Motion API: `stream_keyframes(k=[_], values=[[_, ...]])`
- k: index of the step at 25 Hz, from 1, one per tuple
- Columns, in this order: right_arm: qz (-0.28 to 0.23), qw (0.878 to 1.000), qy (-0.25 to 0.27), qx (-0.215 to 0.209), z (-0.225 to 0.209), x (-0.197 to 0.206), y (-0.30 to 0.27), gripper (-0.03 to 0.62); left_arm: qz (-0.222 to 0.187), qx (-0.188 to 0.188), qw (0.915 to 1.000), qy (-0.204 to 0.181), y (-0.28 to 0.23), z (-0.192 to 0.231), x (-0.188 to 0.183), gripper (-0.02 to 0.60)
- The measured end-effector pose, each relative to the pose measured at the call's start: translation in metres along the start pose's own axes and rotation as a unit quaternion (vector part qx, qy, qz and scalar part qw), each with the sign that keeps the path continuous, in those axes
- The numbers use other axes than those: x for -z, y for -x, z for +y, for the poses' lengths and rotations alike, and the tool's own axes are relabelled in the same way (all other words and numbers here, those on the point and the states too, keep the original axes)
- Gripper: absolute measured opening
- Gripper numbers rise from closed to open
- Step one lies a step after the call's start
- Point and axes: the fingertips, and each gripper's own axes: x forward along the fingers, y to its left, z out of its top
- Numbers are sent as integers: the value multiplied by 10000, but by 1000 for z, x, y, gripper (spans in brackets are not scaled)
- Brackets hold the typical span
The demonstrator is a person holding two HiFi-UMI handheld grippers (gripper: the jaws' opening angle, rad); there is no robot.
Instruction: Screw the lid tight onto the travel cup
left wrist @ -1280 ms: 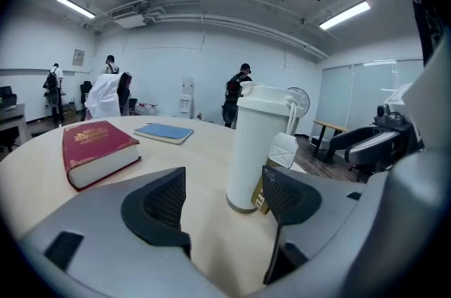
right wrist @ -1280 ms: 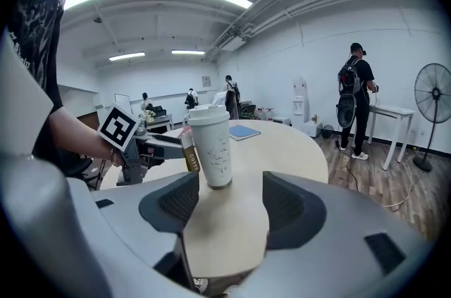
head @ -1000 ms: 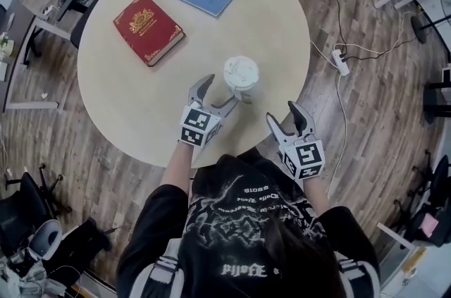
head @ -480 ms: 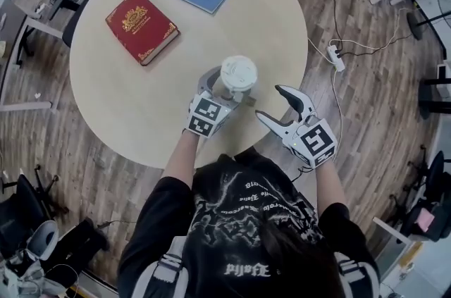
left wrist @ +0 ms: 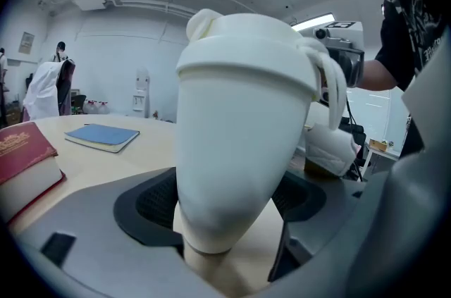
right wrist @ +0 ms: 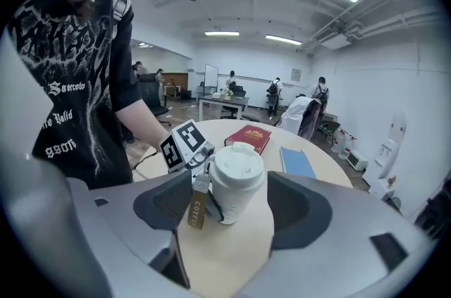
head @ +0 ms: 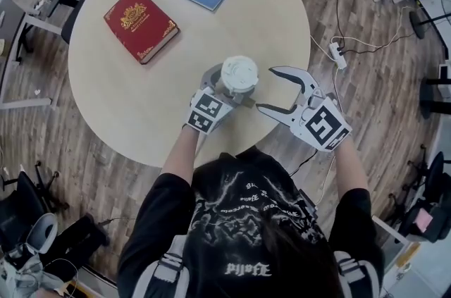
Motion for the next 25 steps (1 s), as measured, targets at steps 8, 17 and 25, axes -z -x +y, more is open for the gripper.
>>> stream_keyframes(k=[8, 17, 25], values=[[624, 9801, 1559, -1058, -9, -20, -26, 391, 103, 85, 9999, -97, 1, 1, 2, 408], [1833, 8472, 4251, -2608, -4, -13, -47, 451, 287, 266, 9990, -219, 1, 1, 3, 408], [2139, 6972, 5983, -3320, -6, -3, -57, 458, 414, 366, 9981, -283, 1, 1, 3, 408]])
